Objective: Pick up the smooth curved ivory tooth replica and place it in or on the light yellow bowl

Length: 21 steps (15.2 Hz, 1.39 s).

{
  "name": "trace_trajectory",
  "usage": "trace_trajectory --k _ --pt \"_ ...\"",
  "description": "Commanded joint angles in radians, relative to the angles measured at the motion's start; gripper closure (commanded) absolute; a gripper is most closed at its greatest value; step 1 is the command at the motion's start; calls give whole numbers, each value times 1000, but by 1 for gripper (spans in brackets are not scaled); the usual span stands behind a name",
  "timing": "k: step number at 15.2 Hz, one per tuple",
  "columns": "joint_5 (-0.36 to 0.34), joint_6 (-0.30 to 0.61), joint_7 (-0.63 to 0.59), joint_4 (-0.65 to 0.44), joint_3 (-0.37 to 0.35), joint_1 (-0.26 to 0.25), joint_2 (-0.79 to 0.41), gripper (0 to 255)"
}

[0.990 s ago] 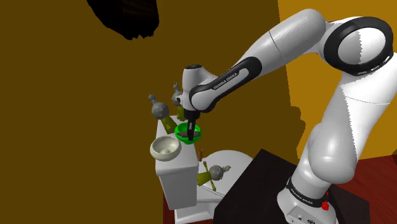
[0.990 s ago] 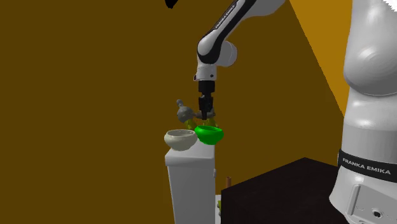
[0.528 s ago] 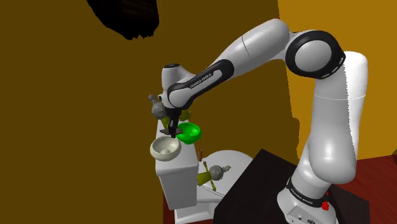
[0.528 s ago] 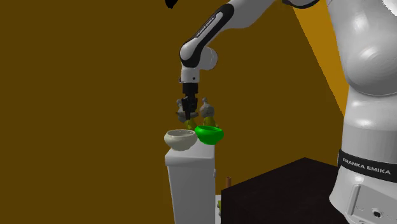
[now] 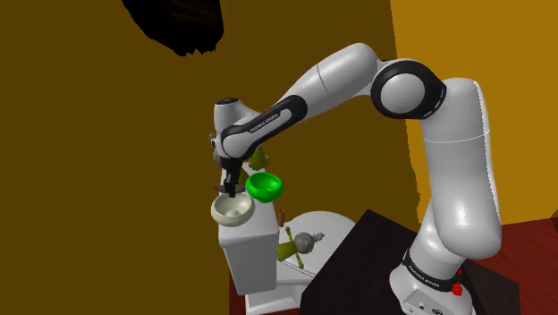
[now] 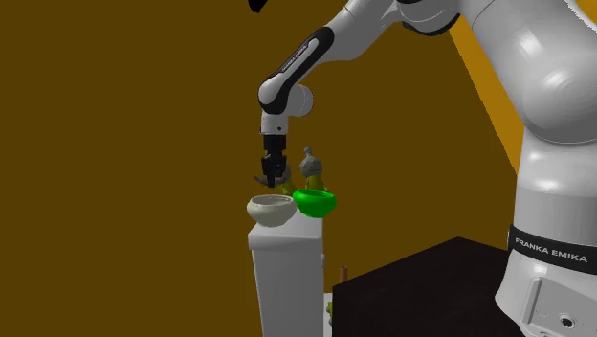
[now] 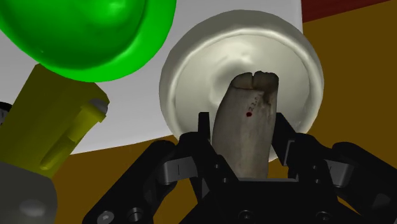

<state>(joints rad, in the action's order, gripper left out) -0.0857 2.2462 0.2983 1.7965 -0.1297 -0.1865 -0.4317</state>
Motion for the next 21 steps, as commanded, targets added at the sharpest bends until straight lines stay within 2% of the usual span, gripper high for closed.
trace_trajectory --k 1,5,13,14,19,21 --pt "-3 24 -3 8 1 -1 -15 255" --pt "-9 65 -7 18 5 -4 -46 255" --pt "-10 67 -7 19 5 -4 -48 255" --pt "-10 67 -7 19 5 -4 -48 0" --pt "-10 67 -7 19 5 -4 -48 0" --pt "-2 17 -3 8 1 -1 -8 0"
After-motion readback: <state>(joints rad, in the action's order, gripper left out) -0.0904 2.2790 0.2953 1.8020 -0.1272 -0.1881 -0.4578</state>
